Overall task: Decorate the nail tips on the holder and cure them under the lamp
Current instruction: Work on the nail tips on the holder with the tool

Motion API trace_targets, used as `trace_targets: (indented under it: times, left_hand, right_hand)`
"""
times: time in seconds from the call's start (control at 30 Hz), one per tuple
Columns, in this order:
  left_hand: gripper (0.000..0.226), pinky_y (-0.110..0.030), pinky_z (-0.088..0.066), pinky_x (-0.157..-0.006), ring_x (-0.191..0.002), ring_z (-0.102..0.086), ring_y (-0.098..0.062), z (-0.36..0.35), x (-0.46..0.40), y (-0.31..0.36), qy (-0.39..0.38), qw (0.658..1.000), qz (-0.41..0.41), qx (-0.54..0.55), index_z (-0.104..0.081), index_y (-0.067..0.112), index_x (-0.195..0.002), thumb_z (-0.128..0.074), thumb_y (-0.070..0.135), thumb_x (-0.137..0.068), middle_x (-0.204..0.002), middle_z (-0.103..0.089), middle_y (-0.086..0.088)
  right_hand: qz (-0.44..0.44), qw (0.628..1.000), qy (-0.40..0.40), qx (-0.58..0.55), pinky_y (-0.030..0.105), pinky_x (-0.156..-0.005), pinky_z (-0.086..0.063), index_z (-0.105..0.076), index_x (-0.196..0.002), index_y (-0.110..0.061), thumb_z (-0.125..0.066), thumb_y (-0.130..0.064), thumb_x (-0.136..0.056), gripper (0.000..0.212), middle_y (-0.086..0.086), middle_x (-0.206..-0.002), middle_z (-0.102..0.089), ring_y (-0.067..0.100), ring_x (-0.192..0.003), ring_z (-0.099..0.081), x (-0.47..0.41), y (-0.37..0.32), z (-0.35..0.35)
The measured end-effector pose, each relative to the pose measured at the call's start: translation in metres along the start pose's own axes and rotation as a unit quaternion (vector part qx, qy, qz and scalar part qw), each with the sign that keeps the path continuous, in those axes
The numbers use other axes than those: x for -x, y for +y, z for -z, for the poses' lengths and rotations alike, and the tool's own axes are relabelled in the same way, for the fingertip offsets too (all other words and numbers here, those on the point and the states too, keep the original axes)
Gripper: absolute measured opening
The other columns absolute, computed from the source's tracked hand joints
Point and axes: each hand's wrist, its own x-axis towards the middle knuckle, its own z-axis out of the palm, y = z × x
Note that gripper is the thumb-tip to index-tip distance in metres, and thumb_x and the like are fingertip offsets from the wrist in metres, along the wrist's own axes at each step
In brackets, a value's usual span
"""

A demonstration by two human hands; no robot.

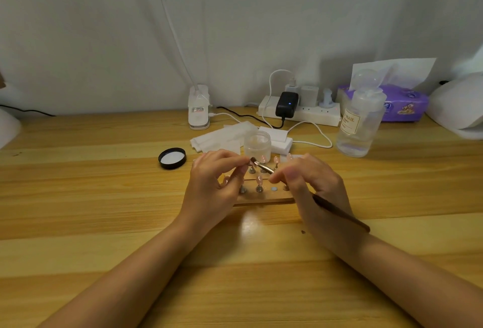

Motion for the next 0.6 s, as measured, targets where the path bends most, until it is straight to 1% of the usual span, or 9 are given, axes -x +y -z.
trace_targets:
  times: [0.07, 0.13, 0.17, 0.27, 0.37, 0.43, 0.5, 0.53, 0.6]
  left_hand:
    - [0.020, -0.056, -0.044, -0.080, -0.083, -0.058, -0.020, 0.0000, 0.0000, 0.0002, 0.000, 1.000, 0.000, -0.001, -0.071, 0.008, -0.091, -0.065, -0.005, -0.078, -0.084, -0.063, 0.004]
    - [0.019, -0.055, -0.044, -0.081, -0.084, -0.058, -0.020, 0.0000, -0.0001, 0.0006, 0.000, 1.000, 0.004, 0.001, -0.071, 0.008, -0.091, -0.065, -0.005, -0.078, -0.084, -0.062, 0.004]
    - [0.019, -0.055, -0.043, -0.081, -0.084, -0.058, -0.019, 0.0002, -0.0001, 0.0008, 0.000, 1.000, 0.004, 0.001, -0.071, 0.008, -0.091, -0.065, -0.005, -0.078, -0.084, -0.062, 0.004]
    - [0.019, -0.055, -0.043, -0.081, -0.084, -0.058, -0.020, 0.0004, 0.0000, 0.0011, -0.005, 1.000, 0.000, -0.002, -0.071, 0.009, -0.092, -0.065, -0.004, -0.078, -0.084, -0.064, 0.003]
    - [0.019, -0.054, -0.043, -0.081, -0.084, -0.059, -0.021, 0.0003, 0.0000, 0.0003, -0.004, 1.000, -0.002, -0.005, -0.071, 0.008, -0.092, -0.066, -0.004, -0.078, -0.084, -0.064, 0.001]
    - [0.019, -0.053, -0.043, -0.081, -0.083, -0.059, -0.020, 0.0003, 0.0002, -0.0003, -0.002, 1.000, -0.004, -0.007, -0.072, 0.009, -0.091, -0.066, -0.004, -0.077, -0.084, -0.065, 0.001]
    - [0.020, -0.054, -0.043, -0.082, -0.084, -0.059, -0.019, 0.0003, 0.0003, -0.0009, -0.004, 1.000, -0.004, -0.008, -0.072, 0.010, -0.091, -0.066, -0.004, -0.078, -0.085, -0.065, 0.002]
    - [0.019, -0.056, -0.042, -0.083, -0.085, -0.059, -0.018, 0.0004, 0.0003, -0.0011, -0.004, 1.000, 0.000, -0.006, -0.072, 0.010, -0.090, -0.066, -0.004, -0.078, -0.086, -0.065, 0.003]
    - [0.019, -0.059, -0.041, -0.086, -0.085, -0.059, -0.016, 0.0006, 0.0002, -0.0011, -0.005, 1.000, 0.007, -0.001, -0.072, 0.010, -0.090, -0.067, -0.003, -0.078, -0.086, -0.065, 0.005]
  right_hand:
    - [-0.003, 1.000, 0.008, -0.020, 0.026, -0.071, -0.040, -0.063, -0.068, -0.016, -0.023, -0.048, -0.096, 0.059, -0.020, -0.068, -0.055, -0.004, -0.070, -0.051, 0.0018, 0.0009, 0.0007]
    - [-0.005, 0.999, 0.024, -0.046, 0.025, -0.071, -0.039, -0.059, -0.064, -0.022, -0.022, -0.048, -0.097, 0.055, -0.011, -0.061, -0.057, -0.001, -0.067, -0.052, 0.0033, 0.0010, 0.0020]
    - [-0.006, 0.998, 0.030, -0.053, 0.026, -0.071, -0.040, -0.057, -0.066, -0.025, -0.023, -0.048, -0.096, 0.052, -0.009, -0.061, -0.057, 0.000, -0.067, -0.052, 0.0033, 0.0005, 0.0025]
    - [-0.017, 0.999, 0.021, -0.028, 0.030, -0.070, -0.042, -0.055, -0.074, -0.031, -0.023, -0.051, -0.095, 0.043, -0.019, -0.070, -0.054, 0.001, -0.072, -0.053, 0.0006, -0.0019, 0.0022]
    - [-0.008, 1.000, -0.001, -0.001, 0.028, -0.070, -0.042, -0.062, -0.077, -0.024, -0.026, -0.050, -0.094, 0.047, -0.027, -0.075, -0.051, -0.003, -0.075, -0.051, -0.0008, -0.0019, 0.0004]
    - [-0.009, 1.000, 0.002, -0.012, 0.026, -0.073, -0.040, -0.063, -0.072, -0.020, -0.026, -0.050, -0.094, 0.052, -0.023, -0.070, -0.054, -0.005, -0.073, -0.052, 0.0005, -0.0006, 0.0007]
    - [-0.019, 0.999, 0.016, -0.039, 0.025, -0.073, -0.039, -0.061, -0.065, -0.021, -0.026, -0.049, -0.095, 0.054, -0.012, -0.062, -0.058, -0.002, -0.068, -0.053, 0.0023, -0.0002, 0.0018]
    - [-0.021, 0.998, 0.024, -0.050, 0.025, -0.073, -0.039, -0.059, -0.064, -0.025, -0.027, -0.048, -0.096, 0.051, -0.010, -0.060, -0.058, -0.001, -0.067, -0.053, 0.0028, -0.0003, 0.0023]
    - [-0.027, 0.997, 0.032, -0.063, 0.028, -0.074, -0.042, -0.055, -0.067, -0.032, -0.031, -0.041, -0.095, 0.038, -0.012, -0.062, -0.058, -0.001, -0.070, -0.054, 0.0025, -0.0012, 0.0027]
